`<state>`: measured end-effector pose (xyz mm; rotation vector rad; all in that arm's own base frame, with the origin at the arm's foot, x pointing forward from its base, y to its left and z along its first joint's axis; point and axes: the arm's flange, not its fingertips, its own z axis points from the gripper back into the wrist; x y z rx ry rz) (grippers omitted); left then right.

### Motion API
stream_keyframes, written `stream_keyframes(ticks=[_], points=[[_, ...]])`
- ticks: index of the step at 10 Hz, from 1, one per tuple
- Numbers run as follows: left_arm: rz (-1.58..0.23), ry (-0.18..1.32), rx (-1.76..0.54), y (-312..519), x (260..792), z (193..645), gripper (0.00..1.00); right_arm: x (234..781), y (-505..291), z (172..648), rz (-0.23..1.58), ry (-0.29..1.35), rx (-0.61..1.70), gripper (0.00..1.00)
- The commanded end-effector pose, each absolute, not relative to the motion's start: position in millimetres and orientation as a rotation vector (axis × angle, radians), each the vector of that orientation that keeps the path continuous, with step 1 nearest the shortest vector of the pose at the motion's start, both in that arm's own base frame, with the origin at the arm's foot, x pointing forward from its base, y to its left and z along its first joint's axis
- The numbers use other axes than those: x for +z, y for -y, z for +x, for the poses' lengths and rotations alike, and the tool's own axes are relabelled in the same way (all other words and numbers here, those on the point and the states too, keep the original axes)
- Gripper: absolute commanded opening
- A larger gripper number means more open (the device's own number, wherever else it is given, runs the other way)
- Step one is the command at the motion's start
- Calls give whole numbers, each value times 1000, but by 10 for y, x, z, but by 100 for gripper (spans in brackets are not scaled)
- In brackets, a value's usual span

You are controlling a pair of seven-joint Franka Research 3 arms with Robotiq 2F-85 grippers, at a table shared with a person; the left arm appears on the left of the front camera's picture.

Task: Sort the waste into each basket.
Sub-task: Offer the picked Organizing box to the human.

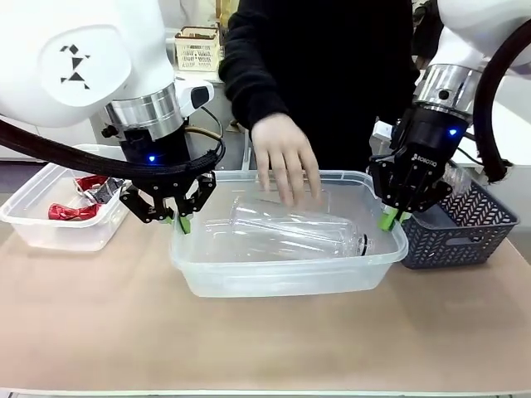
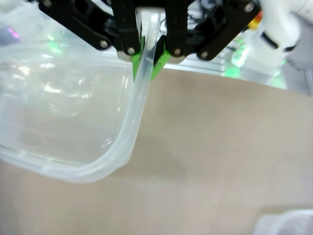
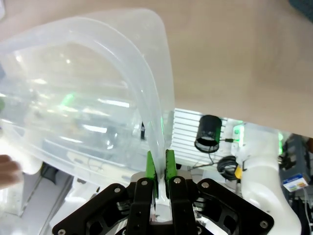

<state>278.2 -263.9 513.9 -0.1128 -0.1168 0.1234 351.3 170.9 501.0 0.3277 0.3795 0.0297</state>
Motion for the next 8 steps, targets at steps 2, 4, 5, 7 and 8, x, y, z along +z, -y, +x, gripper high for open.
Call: stream_keyframes(ticks=[2,4,5,7,8], points=[[-110,120,144,2629,5175,2783,0,5016,-1691,3487,339,-370,23,0],[-110,120,144,2629,5175,2783,0,5016,-1691,3487,339,-370,23,0],[-110,120,144,2629,5175,2783,0,5016,-1691,3487,339,-370,23,0],[-110,120,144,2629,5175,2783,0,5016,-1691,3487,339,-370,23,0],[-110,120,144,2629,5175,2783,0,5016,-1691,3487,339,-370,23,0]])
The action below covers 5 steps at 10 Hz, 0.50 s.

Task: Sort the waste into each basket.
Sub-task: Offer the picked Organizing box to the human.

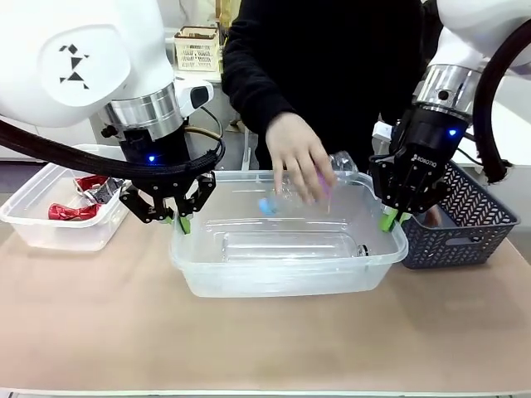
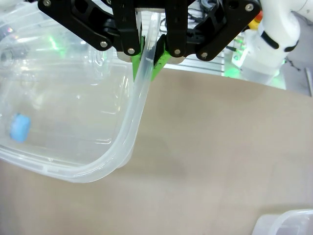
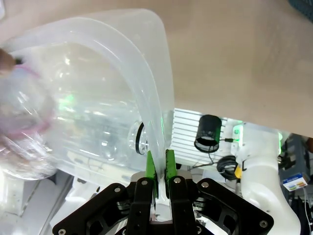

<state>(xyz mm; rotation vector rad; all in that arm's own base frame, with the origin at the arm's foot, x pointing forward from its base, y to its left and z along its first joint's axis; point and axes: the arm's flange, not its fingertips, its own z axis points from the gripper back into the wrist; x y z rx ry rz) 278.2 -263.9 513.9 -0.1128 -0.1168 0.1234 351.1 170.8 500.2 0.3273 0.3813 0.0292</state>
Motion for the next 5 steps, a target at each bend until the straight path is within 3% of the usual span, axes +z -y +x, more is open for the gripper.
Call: stream_keyframes(ticks=[1,5], points=[[-110,120,144,2629,5175,2783,0,5016,-1691,3487,339,-370,23,0],[-110,120,144,2629,5175,2783,0,5016,-1691,3487,339,-370,23,0]])
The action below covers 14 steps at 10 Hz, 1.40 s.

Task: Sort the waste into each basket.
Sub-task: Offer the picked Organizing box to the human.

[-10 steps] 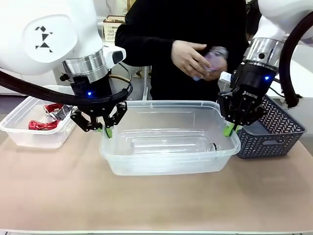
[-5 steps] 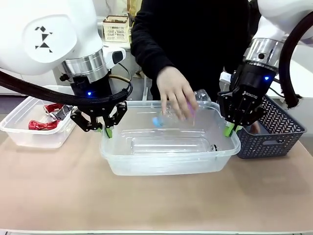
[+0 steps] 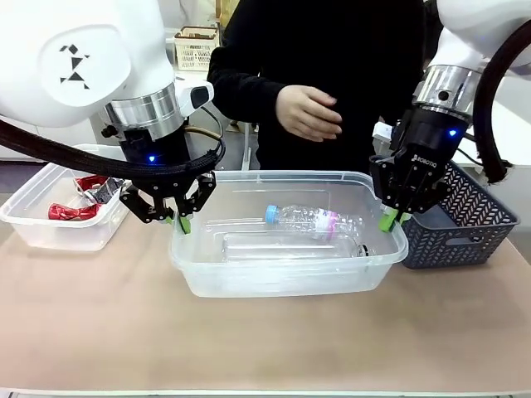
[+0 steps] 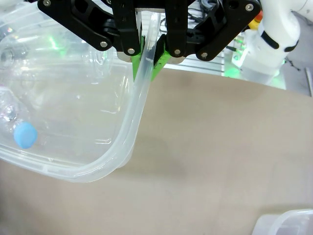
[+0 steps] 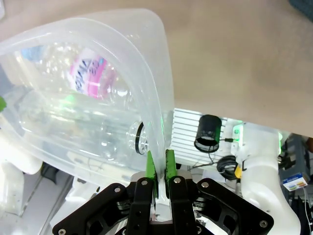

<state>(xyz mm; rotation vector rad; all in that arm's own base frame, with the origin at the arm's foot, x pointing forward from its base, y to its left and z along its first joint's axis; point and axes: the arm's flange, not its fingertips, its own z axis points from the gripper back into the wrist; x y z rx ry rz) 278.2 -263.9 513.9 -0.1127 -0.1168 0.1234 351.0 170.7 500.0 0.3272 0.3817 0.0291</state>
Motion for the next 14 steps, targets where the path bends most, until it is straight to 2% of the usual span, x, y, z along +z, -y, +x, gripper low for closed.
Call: stream_keyframes(ticks=[1,14], points=[[-110,120,144,2629,5175,2783,0,5016,-1691,3487,339,-370,23,0],[-110,120,144,2629,5175,2783,0,5016,-1691,3487,339,-370,23,0]])
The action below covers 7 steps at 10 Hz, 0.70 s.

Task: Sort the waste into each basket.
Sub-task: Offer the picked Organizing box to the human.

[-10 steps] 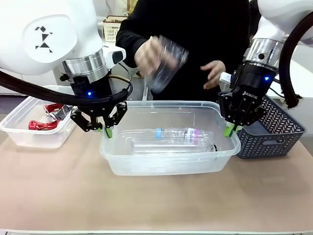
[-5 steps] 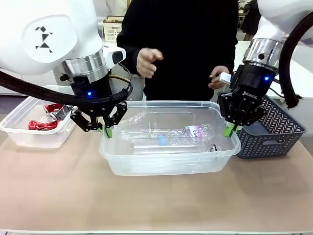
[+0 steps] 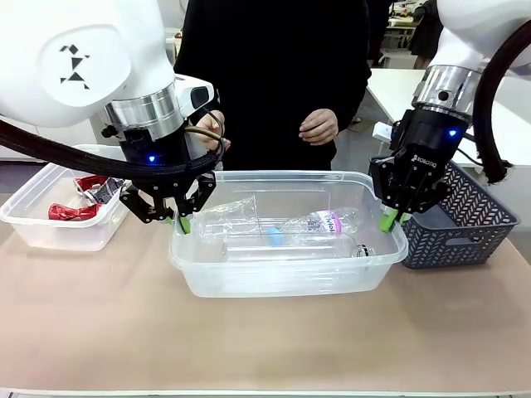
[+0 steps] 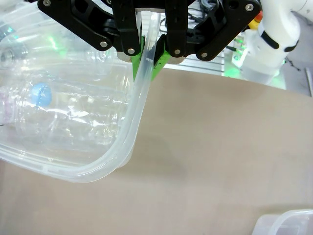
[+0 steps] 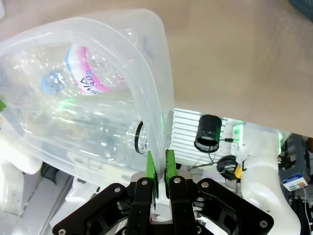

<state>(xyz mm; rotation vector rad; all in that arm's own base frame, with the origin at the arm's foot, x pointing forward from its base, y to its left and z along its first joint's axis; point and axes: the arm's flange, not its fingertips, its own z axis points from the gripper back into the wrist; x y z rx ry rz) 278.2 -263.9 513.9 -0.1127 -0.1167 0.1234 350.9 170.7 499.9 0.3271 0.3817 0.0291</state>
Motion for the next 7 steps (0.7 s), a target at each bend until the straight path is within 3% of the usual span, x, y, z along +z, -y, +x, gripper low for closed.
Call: stream_keyframes(ticks=[1,5,6,7], points=[[-110,120,144,2629,5175,2783,0,5016,-1691,3487,339,-370,23,0],[-110,120,144,2629,5175,2783,0,5016,-1691,3487,339,-370,23,0],[-113,117,123,2639,5139,2782,6,4999,-1707,3509,327,-382,29,9],[-95,97,226,2593,5178,2972,6,5040,-1818,3745,308,-394,-9,9]])
